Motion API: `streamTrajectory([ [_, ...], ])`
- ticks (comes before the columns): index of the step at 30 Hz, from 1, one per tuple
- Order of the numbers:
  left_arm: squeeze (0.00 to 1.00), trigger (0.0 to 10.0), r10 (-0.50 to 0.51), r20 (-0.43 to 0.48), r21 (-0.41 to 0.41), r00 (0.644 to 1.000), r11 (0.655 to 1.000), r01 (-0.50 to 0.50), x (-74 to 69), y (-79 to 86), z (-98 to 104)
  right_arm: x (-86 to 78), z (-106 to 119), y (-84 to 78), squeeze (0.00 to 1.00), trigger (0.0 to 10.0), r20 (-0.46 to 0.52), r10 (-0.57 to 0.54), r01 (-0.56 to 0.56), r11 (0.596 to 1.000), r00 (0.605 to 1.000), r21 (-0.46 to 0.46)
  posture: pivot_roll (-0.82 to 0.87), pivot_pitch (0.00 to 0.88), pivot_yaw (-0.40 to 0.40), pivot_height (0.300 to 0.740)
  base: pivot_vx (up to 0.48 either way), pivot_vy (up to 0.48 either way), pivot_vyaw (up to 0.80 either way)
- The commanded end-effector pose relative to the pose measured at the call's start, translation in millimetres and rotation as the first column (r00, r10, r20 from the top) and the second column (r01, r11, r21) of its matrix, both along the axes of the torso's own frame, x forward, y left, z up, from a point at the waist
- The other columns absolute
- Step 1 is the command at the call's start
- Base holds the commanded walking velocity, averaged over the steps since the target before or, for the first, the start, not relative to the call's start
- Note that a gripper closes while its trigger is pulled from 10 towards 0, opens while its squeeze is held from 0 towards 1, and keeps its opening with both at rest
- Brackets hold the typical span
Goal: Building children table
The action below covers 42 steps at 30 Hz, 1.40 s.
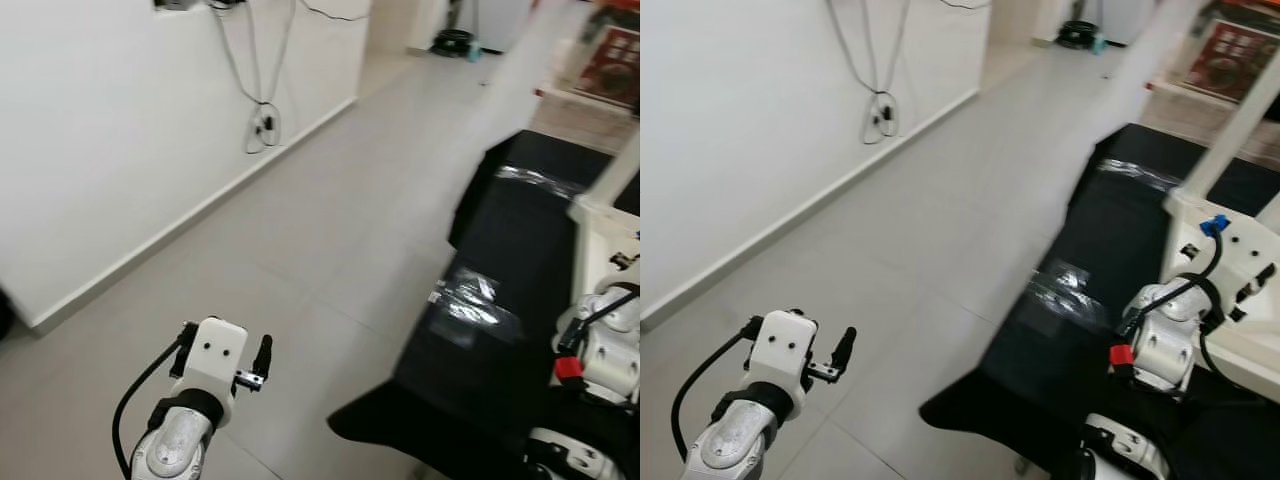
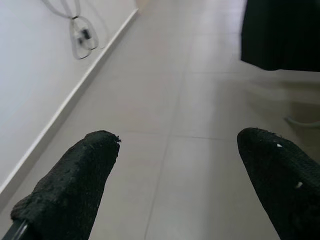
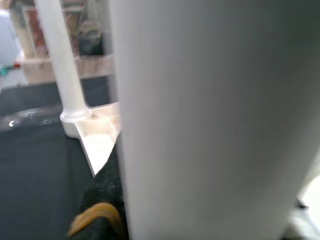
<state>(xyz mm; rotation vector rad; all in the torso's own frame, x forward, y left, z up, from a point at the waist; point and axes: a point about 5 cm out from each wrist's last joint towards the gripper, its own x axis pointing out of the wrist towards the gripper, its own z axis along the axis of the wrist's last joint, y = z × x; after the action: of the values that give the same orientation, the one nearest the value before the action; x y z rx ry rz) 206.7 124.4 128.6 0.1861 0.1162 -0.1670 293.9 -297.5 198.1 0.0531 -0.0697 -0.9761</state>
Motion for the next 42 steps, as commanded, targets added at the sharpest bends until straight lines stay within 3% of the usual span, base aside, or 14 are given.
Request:
streamTrajectory([
  [1, 0.00, 10.0, -0.008, -0.022, 0.001, 1.000, 1.000, 0.008, -1.6, -1.0, -5, 7.0, -3, 18.6, 1.00, 10.0, -0.011, 0.089, -0.089, 0.996, 0.996, 0.005, 0.12, 0.061, -0.063, 0.740, 0.000, 0.000, 0.00],
  [3, 0.00, 10.0, -0.006, -0.020, 0.003, 1.000, 1.000, 0.006, -1.7, -0.5, -5, 10.8, -5, 36.7, 1.00, 10.0, -0.001, 0.145, -0.145, 0.989, 0.989, 0.013, 0.12, 0.062, -0.064, 0.740, 0.000, 0.000, 0.00],
  [7, 0.00, 10.0, -0.003, -0.020, 0.002, 1.000, 1.000, 0.003, -1.7, 0.1, -5, 11.8, -7, 45.0, 1.00, 10.0, -0.007, 0.166, -0.166, 0.986, 0.986, 0.018, 0.12, 0.063, -0.062, 0.740, 0.000, 0.000, 0.00],
  [8, 0.00, 10.0, -0.005, -0.023, 0.002, 1.000, 1.000, 0.005, -1.6, 0.1, -5, 11.6, -8, 47.7, 0.06, 10.0, -0.012, 0.177, -0.177, 0.984, 0.984, 0.025, 0.11, 0.063, -0.063, 0.740, 0.000, 0.000, 0.00],
  [9, 0.00, 10.0, -0.005, -0.024, 0.001, 1.000, 1.000, 0.006, -1.4, 0.3, -5, 9.9, -10, 50.5, 0.00, 10.0, -0.023, 0.189, -0.189, 0.982, 0.982, 0.020, 0.11, 0.062, -0.061, 0.740, 0.000, 0.000, 0.00],
  [17, 0.00, 10.0, -0.010, -0.027, -0.001, 1.000, 1.000, 0.010, -0.8, -0.3, -6, -4.3, -25, 61.6, 0.00, 10.0, -0.093, 0.258, -0.259, 0.966, 0.962, 0.007, 0.11, 0.062, -0.062, 0.740, 0.000, 0.000, 0.00],
  [21, 0.00, 10.0, -0.011, -0.026, -0.004, 1.000, 1.000, 0.011, -0.3, -1.1, -6, -34.7, -49, 71.8, 0.00, 10.0, -0.166, 0.327, -0.327, 0.945, 0.930, 0.029, 0.10, 0.062, -0.065, 0.740, 0.000, 0.000, 0.00],
  [26, 0.00, 10.0, -0.011, -0.027, -0.002, 1.000, 1.000, 0.011, 0.3, -0.9, -6, -42.3, -49, 76.1, 0.00, 10.0, -0.193, 0.351, -0.356, 0.934, 0.916, 0.006, 0.10, 0.060, -0.065, 0.740, 0.000, 0.000, 0.00],
  [29, 0.00, 10.0, -0.013, -0.026, -0.003, 1.000, 1.000, 0.013, 0.3, -0.9, -6, -48.1, -49, 89.3, 0.00, 10.0, -0.178, 0.447, -0.455, 0.891, 0.877, -0.002, 0.09, 0.058, -0.061, 0.740, 0.000, 0.000, 0.00],
  [33, 0.00, 10.0, -0.024, -0.021, -0.006, 1.000, 1.000, 0.023, 1.1, -2.1, -6, -51.6, -47, 122.4, 0.00, 10.0, -0.133, 0.638, -0.647, 0.762, 0.758, -0.025, 0.09, 0.062, -0.061, 0.740, 0.000, 0.000, -0.51],
  [35, 0.00, 10.0, -0.027, -0.019, -0.006, 0.999, 1.000, 0.027, 2.1, -2.6, -6, -53.3, -47, 131.6, 0.00, 10.0, -0.147, 0.671, -0.684, 0.727, 0.727, -0.062, 0.09, 0.062, -0.064, 0.740, 0.000, 0.000, -0.80],
  [38, 0.00, 10.0, -0.028, -0.016, -0.004, 0.999, 1.000, 0.028, 2.6, -2.7, -6, -55.2, -48, 137.9, 0.00, 10.0, -0.151, 0.699, -0.713, 0.699, 0.698, -0.061, 0.10, 0.064, -0.064, 0.740, 0.000, 0.000, -0.80],
  [39, 0.00, 10.0, -0.032, -0.013, 0.005, 0.999, 0.999, 0.032, 2.9, -3.0, -5, -56.8, -52, 143.4, 0.00, 10.0, -0.160, 0.731, -0.745, 0.665, 0.663, -0.046, 0.10, 0.064, -0.064, 0.740, 0.000, 0.000, -0.80],
  [42, 0.00, 10.0, -0.041, -0.009, 0.021, 0.999, 0.999, 0.042, 3.6, -3.5, -5, -59.5, -56, 147.9, 0.00, 10.0, -0.173, 0.762, -0.776, 0.630, 0.624, -0.028, 0.09, 0.067, -0.065, 0.740, 0.000, 0.000, -0.80],
])
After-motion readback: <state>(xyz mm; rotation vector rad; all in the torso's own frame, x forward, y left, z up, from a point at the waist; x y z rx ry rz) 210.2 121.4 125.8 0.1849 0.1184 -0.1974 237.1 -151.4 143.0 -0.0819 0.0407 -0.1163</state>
